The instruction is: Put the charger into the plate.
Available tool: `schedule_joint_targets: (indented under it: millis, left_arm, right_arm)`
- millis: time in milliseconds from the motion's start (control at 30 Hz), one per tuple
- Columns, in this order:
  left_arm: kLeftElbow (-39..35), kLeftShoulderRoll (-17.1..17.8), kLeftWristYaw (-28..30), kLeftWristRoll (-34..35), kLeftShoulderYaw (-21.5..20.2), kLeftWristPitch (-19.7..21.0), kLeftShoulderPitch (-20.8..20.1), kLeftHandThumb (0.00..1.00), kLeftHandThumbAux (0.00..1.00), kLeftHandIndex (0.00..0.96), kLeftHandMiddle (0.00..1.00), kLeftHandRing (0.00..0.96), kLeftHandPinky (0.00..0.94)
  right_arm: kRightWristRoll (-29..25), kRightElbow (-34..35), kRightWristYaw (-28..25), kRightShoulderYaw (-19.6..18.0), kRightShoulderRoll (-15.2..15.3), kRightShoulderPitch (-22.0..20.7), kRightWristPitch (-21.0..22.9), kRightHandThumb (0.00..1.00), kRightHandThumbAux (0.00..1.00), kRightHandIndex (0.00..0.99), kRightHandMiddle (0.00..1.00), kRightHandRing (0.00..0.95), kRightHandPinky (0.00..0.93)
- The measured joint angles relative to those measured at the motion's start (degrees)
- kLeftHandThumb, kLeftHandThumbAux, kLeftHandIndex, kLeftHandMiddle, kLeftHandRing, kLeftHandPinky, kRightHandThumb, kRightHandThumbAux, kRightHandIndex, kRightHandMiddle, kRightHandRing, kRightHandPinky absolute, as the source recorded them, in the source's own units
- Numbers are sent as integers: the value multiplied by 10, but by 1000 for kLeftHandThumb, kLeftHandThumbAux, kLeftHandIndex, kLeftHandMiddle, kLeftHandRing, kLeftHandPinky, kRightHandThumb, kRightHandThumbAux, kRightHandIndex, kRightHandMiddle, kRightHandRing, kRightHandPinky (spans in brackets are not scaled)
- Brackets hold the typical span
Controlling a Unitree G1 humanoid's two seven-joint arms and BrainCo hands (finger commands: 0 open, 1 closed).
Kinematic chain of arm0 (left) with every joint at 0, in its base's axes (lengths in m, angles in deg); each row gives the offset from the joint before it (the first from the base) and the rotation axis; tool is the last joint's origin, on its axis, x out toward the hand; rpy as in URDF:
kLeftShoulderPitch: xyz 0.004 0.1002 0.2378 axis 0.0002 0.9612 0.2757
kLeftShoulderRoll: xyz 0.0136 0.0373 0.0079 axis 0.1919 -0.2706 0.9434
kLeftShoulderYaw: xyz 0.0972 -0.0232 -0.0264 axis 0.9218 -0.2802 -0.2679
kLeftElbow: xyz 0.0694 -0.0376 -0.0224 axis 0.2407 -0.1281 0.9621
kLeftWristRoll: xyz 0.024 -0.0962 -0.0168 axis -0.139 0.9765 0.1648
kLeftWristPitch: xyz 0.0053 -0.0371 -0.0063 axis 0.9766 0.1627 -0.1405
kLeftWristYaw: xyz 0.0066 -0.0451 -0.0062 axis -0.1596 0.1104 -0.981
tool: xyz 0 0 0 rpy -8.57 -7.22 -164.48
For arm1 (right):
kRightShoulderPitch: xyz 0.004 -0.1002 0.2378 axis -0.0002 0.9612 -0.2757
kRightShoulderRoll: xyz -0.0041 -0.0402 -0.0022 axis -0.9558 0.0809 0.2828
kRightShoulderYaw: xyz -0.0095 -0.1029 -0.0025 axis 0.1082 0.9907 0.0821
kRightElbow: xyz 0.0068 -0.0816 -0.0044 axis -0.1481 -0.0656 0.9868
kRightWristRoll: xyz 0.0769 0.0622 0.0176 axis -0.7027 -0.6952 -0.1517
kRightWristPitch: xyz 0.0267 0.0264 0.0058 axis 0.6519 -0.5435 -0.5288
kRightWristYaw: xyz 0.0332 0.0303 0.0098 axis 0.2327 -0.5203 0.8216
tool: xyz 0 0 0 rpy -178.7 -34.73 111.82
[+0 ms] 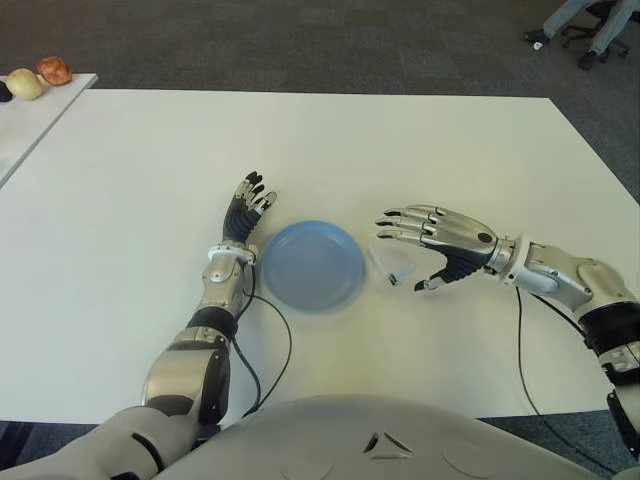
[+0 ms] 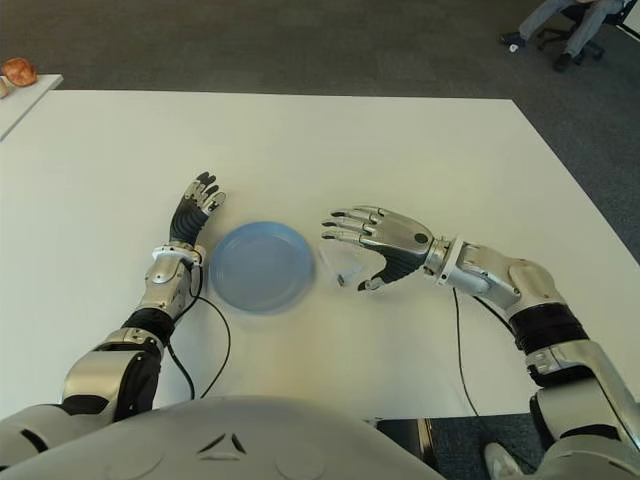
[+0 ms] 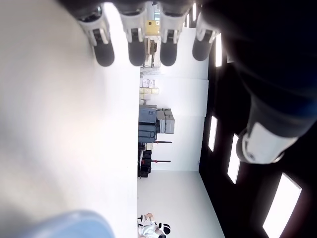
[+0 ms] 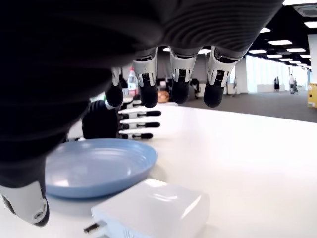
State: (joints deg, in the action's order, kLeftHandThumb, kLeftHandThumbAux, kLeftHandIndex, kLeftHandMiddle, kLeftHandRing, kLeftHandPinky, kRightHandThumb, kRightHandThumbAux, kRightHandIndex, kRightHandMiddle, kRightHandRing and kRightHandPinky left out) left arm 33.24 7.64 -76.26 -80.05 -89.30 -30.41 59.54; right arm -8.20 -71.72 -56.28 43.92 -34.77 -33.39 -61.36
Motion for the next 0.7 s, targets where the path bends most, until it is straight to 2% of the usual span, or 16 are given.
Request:
schedule_joint_targets:
  millis: [133,267,467,700]
  left_arm:
    - [1,0,0,0,0,-1,0,0,584,64,104,100,121]
    - [1,1,0,0,0,-2,0,0,589,66,95,93,112]
    - [1,2,0,-4,2,-2,0,0,594,64,73,74,95]
    - [1,2,-3,-10,3,-2,0,0,599,59,53,56,77]
  right_arm:
    - [0,-19,33,-14,-21,0,6,120,335,0,0,0,0]
    - [4,-32,58,-23,-40,-2,19,157,261,0,0,0,0]
    - [5,-43,62,-23,-57,-9,28,177,203,0,0,0,0]
    - [16,-59,68,-19,-66,-28,35,178,186,0,0,0,0]
